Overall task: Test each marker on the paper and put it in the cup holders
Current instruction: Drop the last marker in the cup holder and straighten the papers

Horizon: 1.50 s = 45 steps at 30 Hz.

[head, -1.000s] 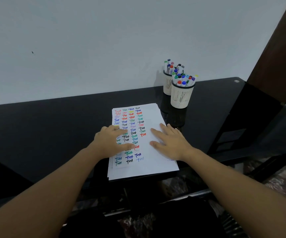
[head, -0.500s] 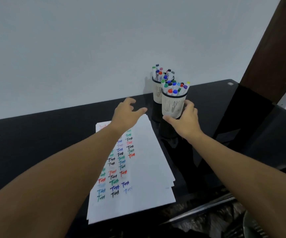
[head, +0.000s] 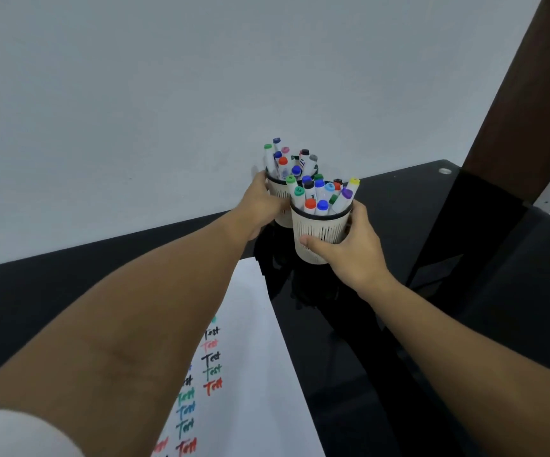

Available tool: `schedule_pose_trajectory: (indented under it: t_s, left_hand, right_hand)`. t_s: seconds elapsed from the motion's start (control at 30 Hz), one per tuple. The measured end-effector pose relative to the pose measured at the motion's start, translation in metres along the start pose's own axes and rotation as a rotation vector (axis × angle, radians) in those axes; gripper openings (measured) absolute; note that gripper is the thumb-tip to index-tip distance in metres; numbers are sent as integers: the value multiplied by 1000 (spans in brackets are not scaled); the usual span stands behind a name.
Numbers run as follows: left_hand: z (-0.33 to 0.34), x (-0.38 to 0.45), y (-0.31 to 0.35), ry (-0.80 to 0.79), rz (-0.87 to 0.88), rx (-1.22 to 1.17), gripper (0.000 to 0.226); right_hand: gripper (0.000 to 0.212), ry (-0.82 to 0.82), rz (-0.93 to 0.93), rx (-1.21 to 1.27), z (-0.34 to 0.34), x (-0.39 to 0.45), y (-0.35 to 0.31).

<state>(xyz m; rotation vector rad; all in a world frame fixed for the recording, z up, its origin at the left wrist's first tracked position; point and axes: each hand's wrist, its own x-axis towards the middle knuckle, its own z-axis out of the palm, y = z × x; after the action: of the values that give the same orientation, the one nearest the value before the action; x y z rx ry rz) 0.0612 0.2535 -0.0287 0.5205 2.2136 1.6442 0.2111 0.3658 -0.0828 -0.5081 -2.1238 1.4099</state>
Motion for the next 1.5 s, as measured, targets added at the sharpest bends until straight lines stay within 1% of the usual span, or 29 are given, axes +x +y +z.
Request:
schedule_pose_trajectory:
  t_s: [0.13,0.23,0.33,0.47,0.57,0.67,0.93,1.07,1.23,1.43,1.5]
  left_hand:
    - [4,10,-7,28,2,-23,62]
    - [-2,3,-15,60,29,-51,69]
    - [-22,-14,-21,106,40,-110,79]
    - [-57,-46,-24,209,25,-130,73]
    - [-81,-77,-19,250,26,-59,69]
    - [-101,-112,-15,252,25,-23,70]
    - [-135,-211,-25,258,15,-62,66]
    - [-146,-247,-38,300,-32,-81,71]
    - [-147,-273,-51,305,-39,-70,66]
    - [-141,-283,-69,306,-62,-81,78]
    - [-139,-285,-72,311,-56,-76,78]
  right_hand:
    - [98,8,-6,28,0,1,3]
    - [97,25,-1,42,1,-1,3]
    - [95,33,9,53,1,-4,-1]
    - [93,-2,7,48,3,-14,-11]
    - [91,-22,5,62,8,-27,-26]
    - [91,-40,20,92,16,-44,-42]
    - [92,-134,17,122,40,-107,-71]
    - [93,-167,28,128,48,-132,-77]
    - [91,-188,54,138,55,-151,-80]
    - [91,-197,50,127,63,-159,-75]
    - [91,-197,51,124,63,-160,-72]
